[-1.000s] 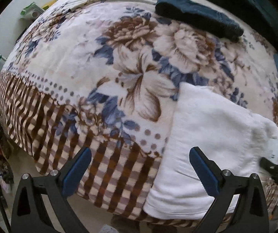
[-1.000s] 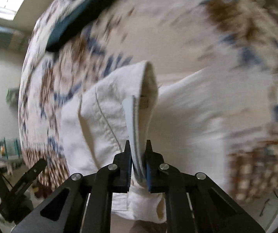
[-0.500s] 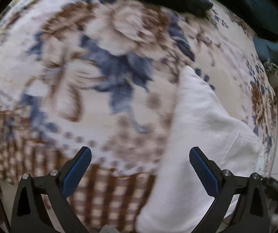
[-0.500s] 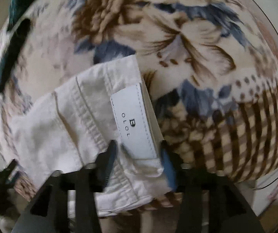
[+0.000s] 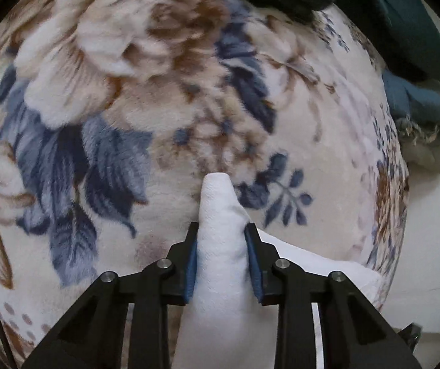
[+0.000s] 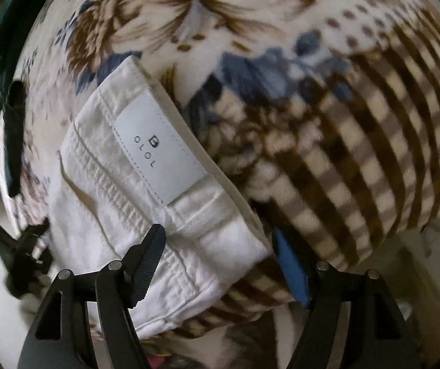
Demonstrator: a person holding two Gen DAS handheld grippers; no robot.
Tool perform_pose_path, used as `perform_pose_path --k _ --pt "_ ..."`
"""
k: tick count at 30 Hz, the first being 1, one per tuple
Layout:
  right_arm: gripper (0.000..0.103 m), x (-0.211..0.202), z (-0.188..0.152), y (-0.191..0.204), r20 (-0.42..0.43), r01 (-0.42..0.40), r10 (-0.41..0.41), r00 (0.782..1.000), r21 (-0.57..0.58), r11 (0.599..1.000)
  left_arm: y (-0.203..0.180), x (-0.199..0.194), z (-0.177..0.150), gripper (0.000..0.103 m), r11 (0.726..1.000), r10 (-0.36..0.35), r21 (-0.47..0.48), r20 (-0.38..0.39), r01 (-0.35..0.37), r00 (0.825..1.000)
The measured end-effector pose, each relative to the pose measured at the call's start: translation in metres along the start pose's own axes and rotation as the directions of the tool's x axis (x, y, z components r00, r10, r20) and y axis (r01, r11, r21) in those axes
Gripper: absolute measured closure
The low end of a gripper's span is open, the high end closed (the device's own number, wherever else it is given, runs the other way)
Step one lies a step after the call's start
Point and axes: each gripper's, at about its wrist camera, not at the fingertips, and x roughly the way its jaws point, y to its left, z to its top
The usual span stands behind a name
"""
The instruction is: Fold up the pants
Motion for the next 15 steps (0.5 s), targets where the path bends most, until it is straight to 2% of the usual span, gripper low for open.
perform_pose_path --k 1,3,5,7,8,9,11,12,13,14,15 --pt "0.029 -0.003 -0.004 -0.004 0.000 -0.011 0.011 1.000 0.010 1.000 0.005 0.000 0.000 0.078 1.000 -0.019 -0.021 -0.001 0.019 1.000" --pt "0.029 -0.010 -0.011 -0.011 -0.008 0.020 -0.019 1.000 0.020 1.000 0.008 0.000 0.000 0.079 0.999 -0.020 -0.035 0.000 0.020 1.000" --pt "0.028 -0.012 -0.022 -0.022 -0.022 -0.060 0.062 0.998 0.063 0.996 0.004 -0.001 -0.001 0.079 1.000 -0.004 -0.013 -0.001 0.004 1.000" --pt "0.029 0.002 -0.028 -0.030 -0.078 -0.180 0.190 0.979 0.115 0.977 0.002 -0.002 -0.001 0.079 1.000 0.007 0.007 0.001 -0.007 1.000" --pt "0.042 0.012 -0.030 -0.033 -0.091 -0.250 0.264 0.960 0.143 0.958 0.001 -0.002 -0.001 0.079 1.000 0.009 0.009 0.001 -0.009 1.000" --pt "0.069 0.019 -0.031 -0.036 -0.073 -0.274 0.288 0.955 0.154 0.949 0.002 -0.002 -0.001 0.079 1.000 0.006 0.004 0.002 -0.006 1.000" --pt "0.077 0.015 -0.033 -0.030 -0.027 -0.182 0.185 0.982 0.091 0.979 0.003 -0.001 0.001 0.079 1.000 0.006 0.003 -0.006 -0.006 1.000" --pt "0.077 0.006 -0.036 -0.021 0.026 -0.076 0.076 0.997 0.001 0.997 0.005 0.000 0.002 0.080 1.000 0.001 -0.003 -0.009 -0.001 1.000" --pt "0.077 0.002 -0.039 -0.014 0.053 -0.006 0.010 0.999 -0.070 0.998 0.007 0.003 0.003 0.080 1.000 -0.004 -0.008 -0.015 0.004 1.000" --pt "0.077 0.003 -0.042 -0.011 0.054 0.014 -0.009 0.998 -0.096 0.995 0.009 0.006 0.004 0.080 1.000 -0.003 -0.009 -0.024 0.003 1.000" --pt "0.073 0.005 -0.042 -0.012 0.027 0.000 0.003 1.000 -0.091 0.996 0.010 0.007 0.005 0.080 1.000 -0.001 -0.004 -0.027 0.001 1.000"
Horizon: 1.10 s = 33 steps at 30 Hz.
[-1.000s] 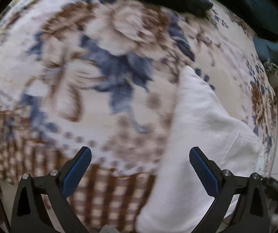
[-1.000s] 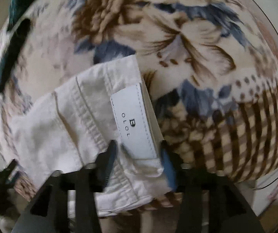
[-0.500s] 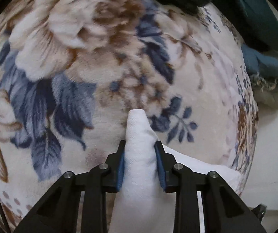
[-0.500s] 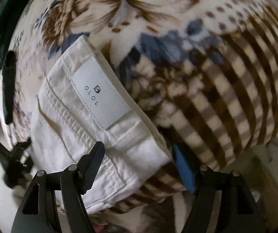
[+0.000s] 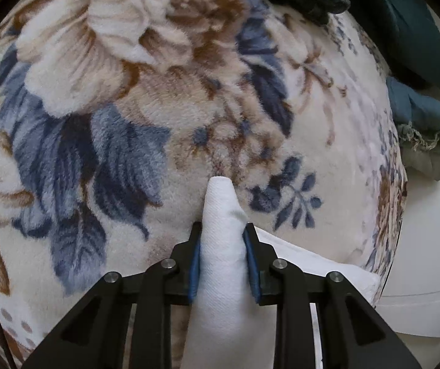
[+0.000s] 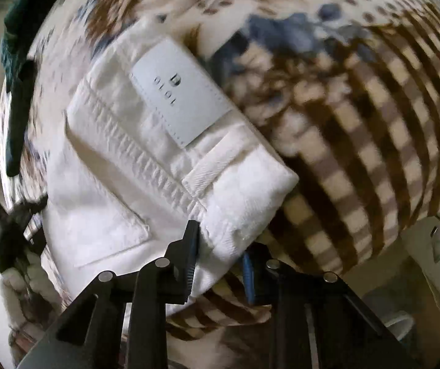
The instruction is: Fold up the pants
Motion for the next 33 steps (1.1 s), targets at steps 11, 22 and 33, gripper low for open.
perform_pose_path --k 11,22,33 --pt "0.023 0.032 -0.012 -0.035 -0.146 -0.429 0.446 0.883 0.134 0.893 0.008 -0.033 -0.063 0.028 0.994 -0.094 0.047 -0.053 0.097 0.994" --pt "0.023 0.036 -0.032 -0.035 -0.047 -0.506 0.510 0.859 0.075 0.859 0.029 -0.015 -0.102 0.028 0.968 -0.250 -0.053 -0.098 0.246 0.963" --pt "0.072 -0.042 -0.071 0.008 0.082 -0.450 0.456 0.886 -0.078 0.890 -0.006 -0.072 -0.104 0.077 0.957 -0.287 0.054 0.016 0.286 0.958"
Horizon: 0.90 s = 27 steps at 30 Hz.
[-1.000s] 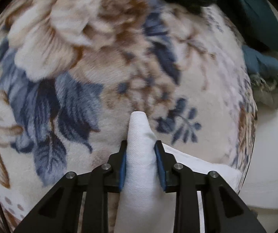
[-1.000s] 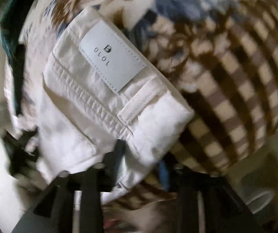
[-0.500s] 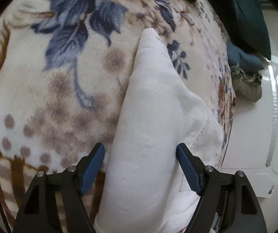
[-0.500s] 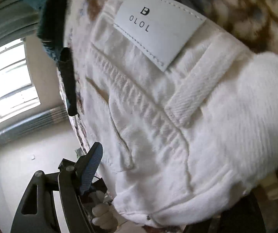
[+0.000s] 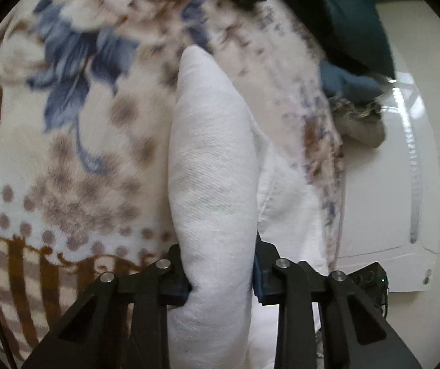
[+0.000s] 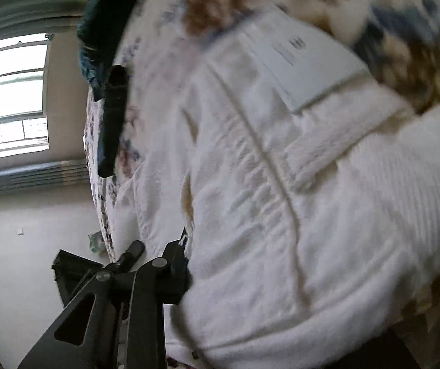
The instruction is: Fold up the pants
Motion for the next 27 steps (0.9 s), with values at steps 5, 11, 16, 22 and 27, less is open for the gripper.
perform_pose_path --k 5,11,16,22,27 --pt "0.072 -0.045 0.024 0.028 0.024 -0.049 0.050 0.998 -0.037 0.998 -0.034 -0.034 0.027 0.077 0.999 -0.027 0.030 0.041 0.026 0.999" --pt "0.072 -0.045 0.059 0.109 0.074 -0.073 0.082 0.994 -0.111 0.991 -0.060 -0.064 0.092 0.077 0.996 -0.052 0.075 0.102 0.045 0.993" --pt "0.072 0.014 0.103 0.188 0.111 -0.079 0.097 0.989 -0.155 0.985 -0.052 -0.073 0.174 0.077 0.993 -0.063 0.109 0.134 0.049 0.989" --pt "0.072 0.132 0.170 0.296 0.145 -0.078 0.106 0.984 -0.187 0.979 -0.018 -0.079 0.297 0.077 0.993 -0.057 0.115 0.154 0.039 0.986" --pt "0.072 0.230 0.227 0.371 0.167 -0.103 0.139 0.976 -0.209 0.972 0.015 -0.079 0.410 0.077 0.991 -0.050 0.130 0.177 0.027 0.983"
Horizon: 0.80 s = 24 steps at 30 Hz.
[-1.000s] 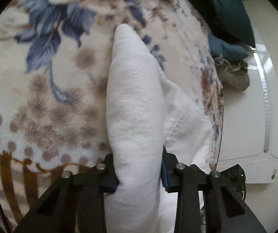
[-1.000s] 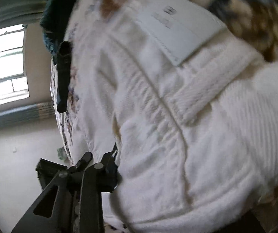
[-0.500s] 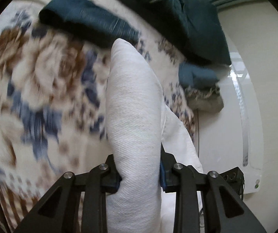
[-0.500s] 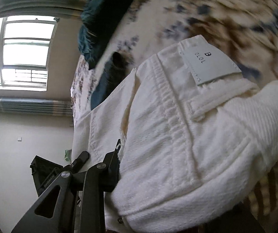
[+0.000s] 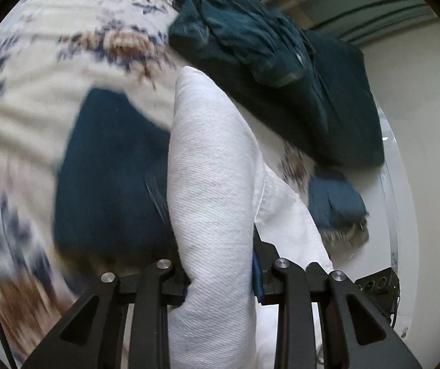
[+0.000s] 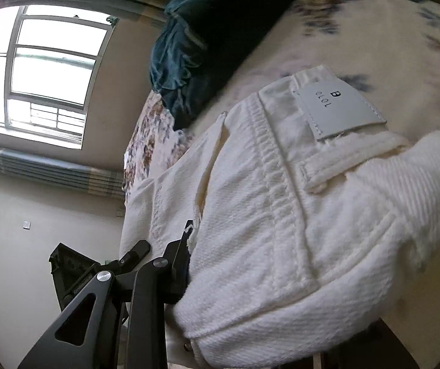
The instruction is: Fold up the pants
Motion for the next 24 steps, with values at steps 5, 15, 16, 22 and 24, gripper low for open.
perform_pose_path --k 5,15,16,22,24 --pt "0.072 0.092 0.023 0.020 -0.010 0.022 -0.022 1.000 -0.038 0.999 0.049 0.029 0.060 0.077 0.999 0.043 0.015 0.000 -0.043 0.999" --pt "0.049 0.154 0.019 -0.006 -0.124 0.152 -0.153 0.980 -0.019 0.988 0.092 0.046 0.044 0.069 0.993 0.115 0.007 -0.046 -0.115 0.992" --pt "0.048 0.151 0.019 -0.009 -0.134 0.159 -0.160 0.978 -0.016 0.987 0.089 0.045 0.043 0.067 0.990 0.140 0.011 -0.043 -0.140 0.989" --pt "0.008 0.114 0.017 0.020 -0.121 0.403 -0.438 0.891 -0.236 0.884 0.046 0.020 0.022 0.015 0.861 0.490 0.140 0.034 -0.490 0.871" --pt "0.008 0.106 0.014 0.042 -0.053 0.511 -0.558 0.828 -0.340 0.790 0.033 0.010 0.011 0.013 0.813 0.553 0.167 0.077 -0.558 0.830"
